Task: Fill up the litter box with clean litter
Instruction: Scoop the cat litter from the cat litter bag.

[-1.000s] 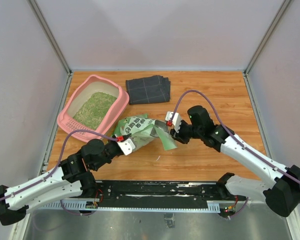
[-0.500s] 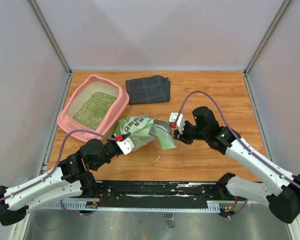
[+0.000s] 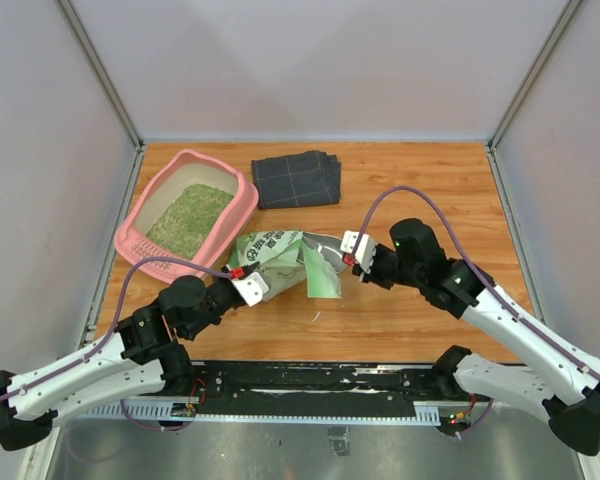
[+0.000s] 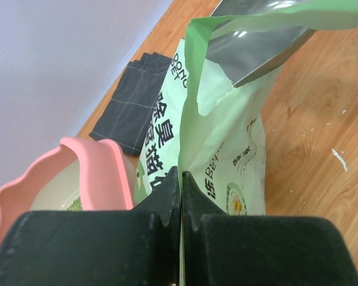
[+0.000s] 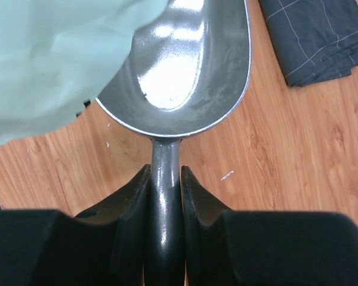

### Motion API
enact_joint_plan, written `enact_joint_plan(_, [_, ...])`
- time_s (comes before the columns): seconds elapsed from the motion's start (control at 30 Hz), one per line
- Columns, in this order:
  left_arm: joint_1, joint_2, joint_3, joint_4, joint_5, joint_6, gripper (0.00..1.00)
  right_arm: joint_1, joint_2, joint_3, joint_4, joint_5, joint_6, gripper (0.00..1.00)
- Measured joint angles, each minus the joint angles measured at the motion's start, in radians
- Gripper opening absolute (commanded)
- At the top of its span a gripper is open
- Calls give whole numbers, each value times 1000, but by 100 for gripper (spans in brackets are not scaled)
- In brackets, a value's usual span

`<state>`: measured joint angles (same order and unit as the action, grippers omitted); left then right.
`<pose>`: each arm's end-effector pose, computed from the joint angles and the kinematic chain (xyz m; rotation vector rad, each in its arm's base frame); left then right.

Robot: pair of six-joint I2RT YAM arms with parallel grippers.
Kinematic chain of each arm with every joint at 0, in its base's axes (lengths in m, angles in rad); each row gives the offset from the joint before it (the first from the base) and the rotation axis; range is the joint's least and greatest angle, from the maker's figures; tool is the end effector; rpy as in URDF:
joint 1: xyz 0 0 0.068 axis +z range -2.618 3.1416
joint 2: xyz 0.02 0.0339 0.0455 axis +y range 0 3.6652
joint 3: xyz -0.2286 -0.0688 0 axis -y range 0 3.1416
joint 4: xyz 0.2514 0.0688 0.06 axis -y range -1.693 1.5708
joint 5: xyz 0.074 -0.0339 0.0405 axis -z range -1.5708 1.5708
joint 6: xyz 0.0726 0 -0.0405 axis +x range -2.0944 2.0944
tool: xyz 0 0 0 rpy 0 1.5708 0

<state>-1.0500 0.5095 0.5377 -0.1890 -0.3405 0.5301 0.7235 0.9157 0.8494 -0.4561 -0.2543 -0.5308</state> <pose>0.1258 -0.1706 0.2693 1.0357 1.3771 -0.0896 0.1832 0.1862 0.2660 -1.3527 1.6030 0.3825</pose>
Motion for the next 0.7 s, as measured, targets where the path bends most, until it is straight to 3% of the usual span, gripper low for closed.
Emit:
enact_joint_plan(0.13, [0,-10,0,-9,71,13,0,63,103,122,-102,86,-21,1])
enact_joint_plan(0.43, [2,-39,-30,0,229,91,0,182,546,673,-512,325,-102,1])
enact_joint_plan(0.7, [1,35,-36,19,237,118,0,220,821,859,-690,475,-130,1])
